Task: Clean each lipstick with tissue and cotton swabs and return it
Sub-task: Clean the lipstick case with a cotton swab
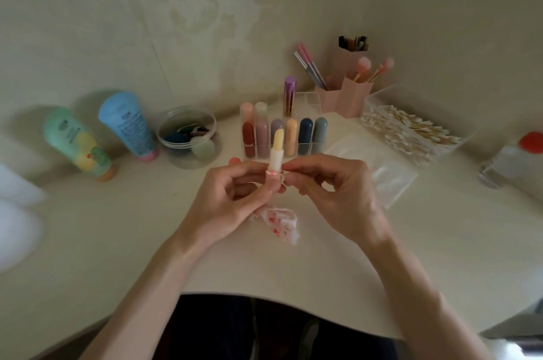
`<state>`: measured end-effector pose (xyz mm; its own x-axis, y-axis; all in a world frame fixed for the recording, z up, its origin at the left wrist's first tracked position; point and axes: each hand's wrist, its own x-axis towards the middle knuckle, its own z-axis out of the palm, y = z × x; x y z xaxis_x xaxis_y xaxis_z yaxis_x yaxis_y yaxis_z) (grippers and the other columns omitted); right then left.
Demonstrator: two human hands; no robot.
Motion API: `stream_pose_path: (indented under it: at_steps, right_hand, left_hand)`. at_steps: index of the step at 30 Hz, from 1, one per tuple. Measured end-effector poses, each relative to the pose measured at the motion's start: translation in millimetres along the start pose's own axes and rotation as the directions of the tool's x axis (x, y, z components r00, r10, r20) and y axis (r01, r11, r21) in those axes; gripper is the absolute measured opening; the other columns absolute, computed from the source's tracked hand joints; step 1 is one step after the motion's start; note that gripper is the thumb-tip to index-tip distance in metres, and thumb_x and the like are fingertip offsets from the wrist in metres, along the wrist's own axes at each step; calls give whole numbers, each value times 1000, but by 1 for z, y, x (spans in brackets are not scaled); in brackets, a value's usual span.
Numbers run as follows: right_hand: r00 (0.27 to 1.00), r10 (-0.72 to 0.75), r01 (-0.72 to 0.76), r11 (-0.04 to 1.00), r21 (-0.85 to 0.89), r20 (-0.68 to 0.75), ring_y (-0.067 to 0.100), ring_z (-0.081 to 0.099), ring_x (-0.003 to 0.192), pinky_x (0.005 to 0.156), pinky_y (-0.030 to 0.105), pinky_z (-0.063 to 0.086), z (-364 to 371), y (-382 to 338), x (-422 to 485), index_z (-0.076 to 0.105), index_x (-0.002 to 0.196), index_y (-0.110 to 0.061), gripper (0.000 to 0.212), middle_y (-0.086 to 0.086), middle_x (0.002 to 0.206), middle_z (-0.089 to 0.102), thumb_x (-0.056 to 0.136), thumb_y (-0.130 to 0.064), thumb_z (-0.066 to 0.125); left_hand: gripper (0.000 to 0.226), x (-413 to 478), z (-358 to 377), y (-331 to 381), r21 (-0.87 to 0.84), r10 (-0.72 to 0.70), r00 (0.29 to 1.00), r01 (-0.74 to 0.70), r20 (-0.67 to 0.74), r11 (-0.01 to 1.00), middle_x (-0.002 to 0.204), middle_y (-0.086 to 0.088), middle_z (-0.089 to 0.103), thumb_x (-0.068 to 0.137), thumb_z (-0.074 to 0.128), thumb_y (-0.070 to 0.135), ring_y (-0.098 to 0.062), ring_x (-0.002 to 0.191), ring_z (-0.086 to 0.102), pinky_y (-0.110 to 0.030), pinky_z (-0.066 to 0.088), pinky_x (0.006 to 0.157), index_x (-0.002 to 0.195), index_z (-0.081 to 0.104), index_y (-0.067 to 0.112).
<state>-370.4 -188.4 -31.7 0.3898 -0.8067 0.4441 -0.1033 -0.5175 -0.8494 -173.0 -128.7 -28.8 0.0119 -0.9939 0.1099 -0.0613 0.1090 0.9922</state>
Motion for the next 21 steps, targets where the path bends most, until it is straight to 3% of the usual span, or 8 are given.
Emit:
stream_pose_path:
  at_steps: [3, 6, 11, 14, 18, 21]
  right_hand:
    - [999, 21, -22, 999, 25, 36, 17, 78, 87, 74, 39, 60, 1, -1, -1, 80, 112, -7, 20, -3, 95, 81, 93, -4, 77]
    - [997, 39, -42, 998, 51, 62, 14, 78, 91, 82, 43, 61, 1, -3, -1, 80, 111, -6, 20, -2, 99, 81, 93, -2, 76]
    - [995, 70, -75, 995, 59, 76, 14, 78, 91, 85, 41, 61, 1, -3, -2, 81, 109, -7, 17, -2, 96, 82, 94, -2, 75]
    - [994, 69, -74, 995, 66, 80, 17, 78, 90, 85, 43, 61, 0, -3, -1, 81, 108, -6, 16, 0, 95, 81, 94, -1, 74]
    - [993, 92, -98, 991, 86, 74, 20, 79, 90, 86, 45, 62, -1, -2, -2, 80, 109, -4, 17, 2, 95, 81, 94, -1, 74]
    - [991, 109, -115, 990, 77, 72, 15, 78, 91, 87, 38, 62, 0, -1, -3, 81, 109, -7, 18, -2, 97, 81, 93, -3, 75]
  left_hand:
    - [26, -1, -1, -4, 10, 7, 1000, -7, 3, 1000, 95, -12, 78, 89, 75, 20, -23, 63, 65, -35, 53, 59, 113, 75, 11]
    - [26, 2, -3, -9, 42, 27, 1000, -26, -11, 999, 89, -18, 76, 82, 82, 26, -42, 65, 65, -38, 53, 60, 107, 78, 20]
    - [23, 3, -5, -15, 40, 55, 998, -55, -5, 998, 85, -23, 75, 84, 80, 27, -27, 56, 60, -35, 51, 56, 105, 80, 17]
    - [18, 2, -2, -12, 21, 59, 998, -59, 19, 998, 89, -12, 77, 88, 74, 21, -20, 56, 59, -34, 50, 55, 104, 79, 15]
    - [21, 1, -2, -10, 14, 36, 998, -36, 44, 999, 92, -11, 77, 93, 67, 20, -22, 60, 62, -42, 50, 58, 110, 77, 14]
    - [28, -1, -3, -9, 31, 12, 995, -15, 99, 999, 78, -3, 70, 99, 59, 21, -22, 62, 59, -44, 49, 63, 122, 71, 10]
